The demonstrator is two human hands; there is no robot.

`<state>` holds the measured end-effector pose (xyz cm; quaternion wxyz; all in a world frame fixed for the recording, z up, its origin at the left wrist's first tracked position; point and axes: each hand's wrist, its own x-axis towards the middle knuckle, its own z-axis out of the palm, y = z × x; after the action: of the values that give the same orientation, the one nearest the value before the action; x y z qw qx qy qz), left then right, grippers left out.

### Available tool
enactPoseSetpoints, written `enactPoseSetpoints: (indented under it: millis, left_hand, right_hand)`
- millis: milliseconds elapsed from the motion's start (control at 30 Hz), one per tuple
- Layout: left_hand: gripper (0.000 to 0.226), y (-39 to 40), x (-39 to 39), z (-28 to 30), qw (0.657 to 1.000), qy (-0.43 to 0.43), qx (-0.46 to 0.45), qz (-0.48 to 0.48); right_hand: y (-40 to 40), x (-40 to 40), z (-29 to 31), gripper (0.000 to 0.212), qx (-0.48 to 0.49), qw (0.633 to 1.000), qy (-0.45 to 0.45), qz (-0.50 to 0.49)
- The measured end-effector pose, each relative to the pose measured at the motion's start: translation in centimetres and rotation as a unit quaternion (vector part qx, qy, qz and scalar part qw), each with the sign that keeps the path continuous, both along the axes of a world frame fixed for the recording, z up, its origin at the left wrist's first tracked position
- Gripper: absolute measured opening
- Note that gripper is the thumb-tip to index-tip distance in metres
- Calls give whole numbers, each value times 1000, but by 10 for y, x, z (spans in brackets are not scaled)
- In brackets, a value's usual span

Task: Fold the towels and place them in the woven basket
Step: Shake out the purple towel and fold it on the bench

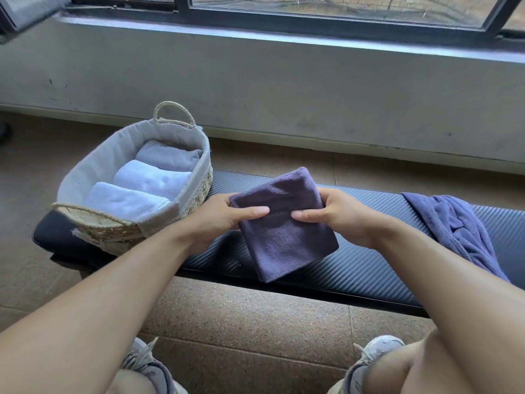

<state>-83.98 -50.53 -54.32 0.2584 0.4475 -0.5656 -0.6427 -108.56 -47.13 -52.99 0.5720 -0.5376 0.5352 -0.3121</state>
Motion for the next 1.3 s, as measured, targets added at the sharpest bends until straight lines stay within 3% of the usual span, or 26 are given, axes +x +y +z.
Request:
enactPoseSetpoints:
  millis: [100, 200, 433, 667, 767, 1033, 1167, 1300]
  left_hand:
    - [39, 1, -10, -3, 994, 68, 64, 54]
    - [48, -2, -14, -10, 989, 56, 98, 100]
    - [28, -5, -15, -18, 996, -7, -18, 93]
    - [50, -9, -14, -23, 988, -39, -116, 99]
    - [48, -10, -12, -27, 981, -64, -157, 91]
    - [37, -6, -13, -19, 980, -52, -158, 112]
    - [33, -10, -12, -22, 976, -108, -150, 119]
    - [46, -12, -9, -25, 969, -166, -170, 71]
  right_hand:
    - [-2, 1, -1, 28, 19, 999, -41, -11]
    - [-4, 0, -3, 30, 45, 996, -76, -33]
    - [-10, -10, -7, 43, 2, 994, -48, -100]
    - [-13, -15, -15, 40, -51, 992, 24, -116]
    - [-13, -18, -15, 36, -51, 990, 34, -126]
    - [-13, -32, -21, 35, -16, 993, -6, -120]
    - [-11, -34, -19, 33, 12, 994, 50, -92]
    - [-10, -31, -15, 42, 16, 990, 107, -95]
